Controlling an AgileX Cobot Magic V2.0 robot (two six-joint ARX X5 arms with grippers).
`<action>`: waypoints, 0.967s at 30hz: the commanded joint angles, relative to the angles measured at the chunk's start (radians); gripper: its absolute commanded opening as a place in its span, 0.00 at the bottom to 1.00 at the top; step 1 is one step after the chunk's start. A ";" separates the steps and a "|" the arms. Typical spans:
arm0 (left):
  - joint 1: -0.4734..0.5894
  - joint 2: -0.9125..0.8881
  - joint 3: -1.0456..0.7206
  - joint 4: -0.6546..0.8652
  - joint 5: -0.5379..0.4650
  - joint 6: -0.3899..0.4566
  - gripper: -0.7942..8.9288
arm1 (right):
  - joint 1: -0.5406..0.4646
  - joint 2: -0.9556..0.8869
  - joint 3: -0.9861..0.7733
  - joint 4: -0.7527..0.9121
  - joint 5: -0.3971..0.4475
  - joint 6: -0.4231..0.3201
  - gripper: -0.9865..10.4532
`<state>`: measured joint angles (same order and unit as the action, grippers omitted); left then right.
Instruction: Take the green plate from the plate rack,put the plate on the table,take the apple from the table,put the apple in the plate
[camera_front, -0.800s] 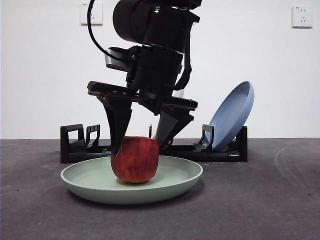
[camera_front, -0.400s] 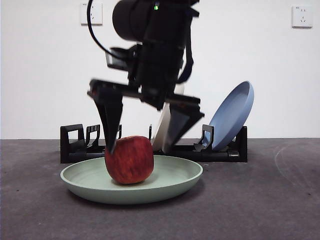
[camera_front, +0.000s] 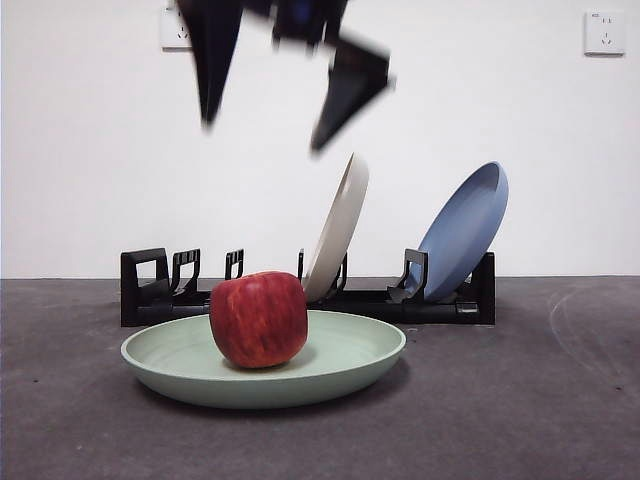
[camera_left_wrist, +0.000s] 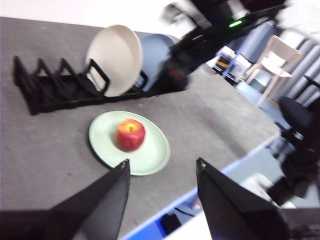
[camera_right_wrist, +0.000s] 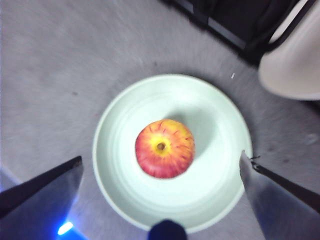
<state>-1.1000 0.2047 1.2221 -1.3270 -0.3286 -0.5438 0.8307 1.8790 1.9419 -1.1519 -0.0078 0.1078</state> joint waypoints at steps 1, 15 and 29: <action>-0.001 0.009 -0.005 0.006 -0.040 -0.006 0.31 | 0.001 -0.060 0.037 -0.069 -0.002 -0.053 0.58; -0.015 0.200 -0.005 0.080 -0.082 0.047 0.31 | 0.001 -0.451 -0.011 -0.227 -0.003 -0.079 0.58; -0.053 0.528 -0.005 0.299 0.026 0.150 0.31 | 0.001 -0.889 -0.388 -0.226 0.001 0.006 0.58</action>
<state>-1.1492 0.7254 1.2221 -1.0382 -0.3088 -0.4191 0.8307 1.0008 1.5738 -1.3548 -0.0074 0.0895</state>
